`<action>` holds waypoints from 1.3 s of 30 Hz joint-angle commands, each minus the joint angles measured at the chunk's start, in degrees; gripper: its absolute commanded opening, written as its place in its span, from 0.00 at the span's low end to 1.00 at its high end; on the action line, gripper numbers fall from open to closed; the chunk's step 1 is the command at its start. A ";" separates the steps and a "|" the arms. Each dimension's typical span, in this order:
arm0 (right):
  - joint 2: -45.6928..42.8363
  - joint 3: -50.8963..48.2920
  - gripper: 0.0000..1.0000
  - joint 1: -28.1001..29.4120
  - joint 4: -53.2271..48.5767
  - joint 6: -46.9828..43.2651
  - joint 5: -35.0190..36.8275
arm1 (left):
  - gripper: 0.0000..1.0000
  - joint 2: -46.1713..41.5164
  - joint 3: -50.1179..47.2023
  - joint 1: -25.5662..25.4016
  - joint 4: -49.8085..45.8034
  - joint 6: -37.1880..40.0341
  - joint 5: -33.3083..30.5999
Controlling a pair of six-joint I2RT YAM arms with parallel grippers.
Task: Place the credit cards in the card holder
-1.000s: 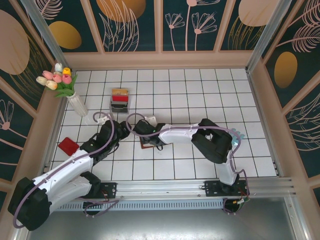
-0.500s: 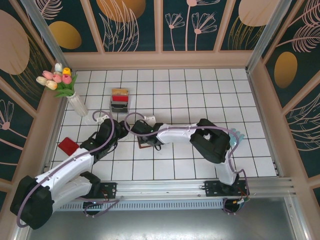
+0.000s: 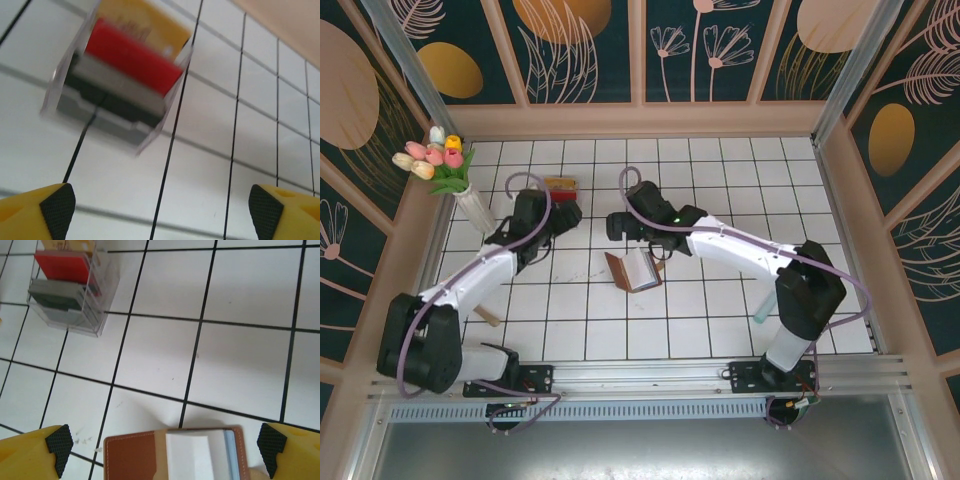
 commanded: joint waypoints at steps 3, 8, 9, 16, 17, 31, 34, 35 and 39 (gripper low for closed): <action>-1.97 -3.93 0.98 -1.75 4.22 -0.07 -4.66 | 0.99 8.16 13.67 3.85 -4.46 8.21 -0.36; -1.83 -6.15 0.98 -2.75 5.20 0.63 -5.72 | 0.99 19.66 25.85 7.55 -9.73 11.85 -0.03; -1.73 -6.47 0.98 -2.97 5.29 0.74 -6.01 | 0.98 22.62 28.22 8.10 -10.64 12.51 0.51; -1.38 -8.13 0.98 -3.79 6.01 1.53 -6.70 | 0.99 33.90 39.10 10.25 -13.65 13.32 2.23; -1.37 -8.19 0.98 -3.88 6.00 1.62 -6.72 | 0.99 35.15 40.11 10.43 -14.27 13.32 2.05; -1.45 -8.14 0.98 -5.55 4.90 0.40 -7.06 | 0.98 37.68 33.35 11.41 -7.05 8.57 17.18; -1.71 -8.14 0.98 -5.73 4.78 0.13 -7.23 | 0.99 36.64 31.40 11.41 -5.98 8.36 17.94; -1.72 -8.14 0.98 -5.73 4.70 0.14 -7.18 | 0.99 36.51 31.10 11.42 -5.75 8.16 18.40; -2.20 -8.68 0.98 -5.86 4.88 0.04 -7.12 | 0.99 35.03 27.69 11.32 -1.93 5.36 24.36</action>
